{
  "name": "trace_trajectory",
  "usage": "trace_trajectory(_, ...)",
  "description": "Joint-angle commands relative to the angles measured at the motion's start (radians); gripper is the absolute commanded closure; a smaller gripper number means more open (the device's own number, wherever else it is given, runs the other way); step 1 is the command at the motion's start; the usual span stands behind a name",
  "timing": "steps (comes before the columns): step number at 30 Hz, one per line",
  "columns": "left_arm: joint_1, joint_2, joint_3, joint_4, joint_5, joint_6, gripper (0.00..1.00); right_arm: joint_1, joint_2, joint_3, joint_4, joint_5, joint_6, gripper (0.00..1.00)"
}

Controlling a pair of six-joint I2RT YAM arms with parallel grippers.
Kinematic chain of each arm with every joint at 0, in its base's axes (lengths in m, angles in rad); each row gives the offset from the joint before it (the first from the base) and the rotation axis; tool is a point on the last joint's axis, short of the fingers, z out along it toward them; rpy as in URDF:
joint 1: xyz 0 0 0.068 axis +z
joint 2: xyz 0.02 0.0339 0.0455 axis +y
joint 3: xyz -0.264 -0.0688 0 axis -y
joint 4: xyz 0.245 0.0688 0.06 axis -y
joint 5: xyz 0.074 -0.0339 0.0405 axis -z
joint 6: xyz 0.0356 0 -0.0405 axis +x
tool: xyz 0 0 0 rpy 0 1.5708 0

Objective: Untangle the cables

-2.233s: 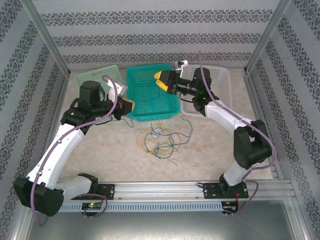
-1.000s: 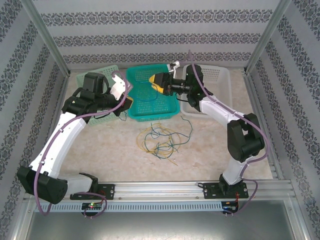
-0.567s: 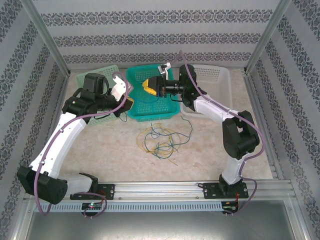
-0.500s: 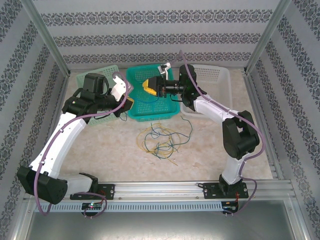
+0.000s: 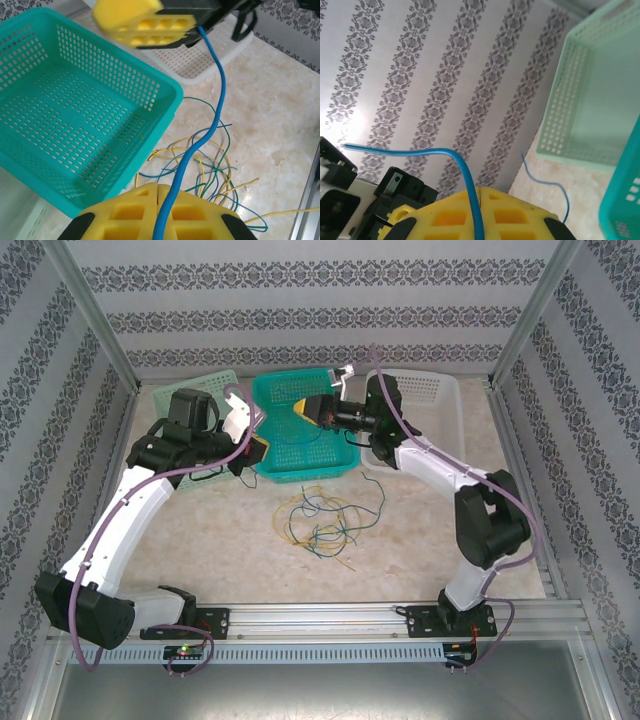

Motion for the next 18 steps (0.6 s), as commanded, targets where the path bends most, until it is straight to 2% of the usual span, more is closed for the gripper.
trace_trajectory(1,0.007,0.025,0.014,0.021,0.034,-0.104,0.93,0.022,-0.154,-0.057,0.068,0.282,-0.174,1.0)
trace_trajectory(5,0.008,0.07,0.037,0.012,0.07,-0.152,0.93,0.072,-0.249,-0.138,0.115,0.555,-0.245,1.0)
trace_trajectory(10,0.007,0.093,0.035,0.036,0.126,-0.183,0.93,0.113,-0.296,-0.206,0.167,0.762,-0.232,1.0)
trace_trajectory(13,0.007,0.093,0.025,0.074,0.147,-0.21,0.93,0.156,-0.283,-0.189,0.18,0.812,-0.245,1.0)
trace_trajectory(17,0.006,0.098,0.037,0.09,0.125,-0.236,0.93,0.176,-0.24,-0.131,0.152,0.797,-0.243,1.0)
trace_trajectory(18,0.006,0.099,0.044,0.081,0.109,-0.234,0.93,0.174,-0.236,-0.13,0.157,0.8,-0.238,0.96)
